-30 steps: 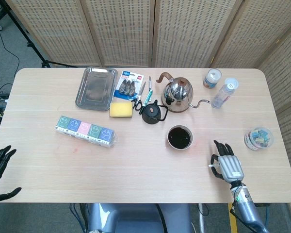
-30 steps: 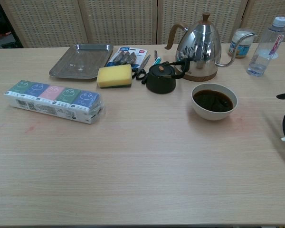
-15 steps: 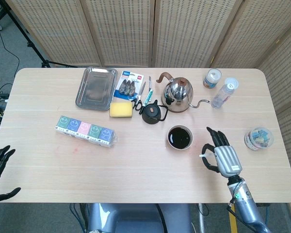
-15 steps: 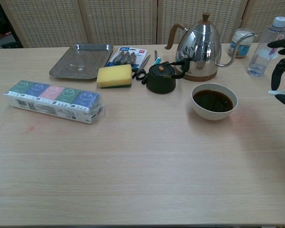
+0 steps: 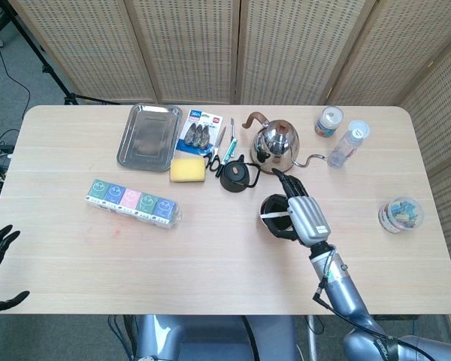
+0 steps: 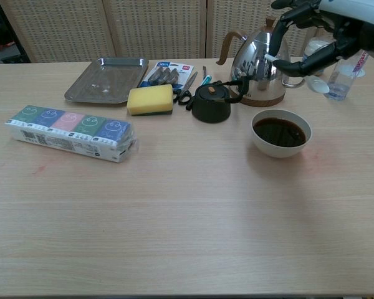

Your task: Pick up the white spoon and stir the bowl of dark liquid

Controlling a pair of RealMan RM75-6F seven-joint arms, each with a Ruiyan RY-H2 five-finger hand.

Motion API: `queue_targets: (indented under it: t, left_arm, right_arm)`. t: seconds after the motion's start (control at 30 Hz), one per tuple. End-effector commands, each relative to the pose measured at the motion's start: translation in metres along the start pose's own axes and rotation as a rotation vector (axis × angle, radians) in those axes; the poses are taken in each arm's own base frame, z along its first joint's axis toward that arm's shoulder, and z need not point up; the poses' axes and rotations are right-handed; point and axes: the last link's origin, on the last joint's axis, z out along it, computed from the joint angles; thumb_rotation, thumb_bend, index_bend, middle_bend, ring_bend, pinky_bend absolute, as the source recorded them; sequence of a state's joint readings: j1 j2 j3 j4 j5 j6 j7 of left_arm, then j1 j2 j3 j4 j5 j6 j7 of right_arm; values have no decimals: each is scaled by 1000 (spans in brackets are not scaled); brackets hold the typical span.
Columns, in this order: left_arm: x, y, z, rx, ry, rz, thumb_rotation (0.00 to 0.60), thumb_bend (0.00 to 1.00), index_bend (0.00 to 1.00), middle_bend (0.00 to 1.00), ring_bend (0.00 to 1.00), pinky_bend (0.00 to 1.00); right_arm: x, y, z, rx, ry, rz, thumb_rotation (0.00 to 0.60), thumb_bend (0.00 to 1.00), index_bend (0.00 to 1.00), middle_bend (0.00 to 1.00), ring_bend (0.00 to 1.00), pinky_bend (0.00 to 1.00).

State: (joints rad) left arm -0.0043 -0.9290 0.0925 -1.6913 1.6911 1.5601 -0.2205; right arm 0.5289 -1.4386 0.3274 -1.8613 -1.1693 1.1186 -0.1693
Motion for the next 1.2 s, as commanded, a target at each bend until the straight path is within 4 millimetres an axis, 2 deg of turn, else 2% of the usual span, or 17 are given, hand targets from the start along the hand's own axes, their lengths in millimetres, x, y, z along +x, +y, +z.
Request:
queue_targets:
  t: [0.03, 0.17, 0.3, 0.57, 0.97, 1.2]
  left_arm:
    - [1, -1, 0, -3, -3, -3, 600, 0, 0, 0, 0, 0]
    - [0, -1, 1, -9, -14, 0, 600, 0, 0, 0, 0, 0]
    - [-2, -2, 6, 1, -26, 1, 600, 0, 0, 0, 0, 0]
    - [-4, -3, 12, 23, -39, 7, 600, 0, 0, 0, 0, 0]
    - [-8, -2, 18, 38, -60, 16, 600, 0, 0, 0, 0, 0]
    - [-9, -1, 17, 36, -58, 20, 600, 0, 0, 0, 0, 0]
  right_arm:
    - [-12, -5, 19, -17, -18, 26, 600, 466, 598, 0, 0, 0]
    - [-26, -4, 36, -48, -53, 75, 600, 466, 601, 0, 0, 0]
    - [-44, 6, 50, -92, -73, 106, 600, 488, 604, 0, 0, 0]
    - [-59, 15, 66, -122, -94, 145, 600, 506, 607, 0, 0, 0]
    - [-64, 25, 67, -143, -111, 185, 600, 513, 607, 0, 0, 0]
    - [-73, 37, 63, -185, -138, 222, 600, 517, 609, 0, 0, 0]
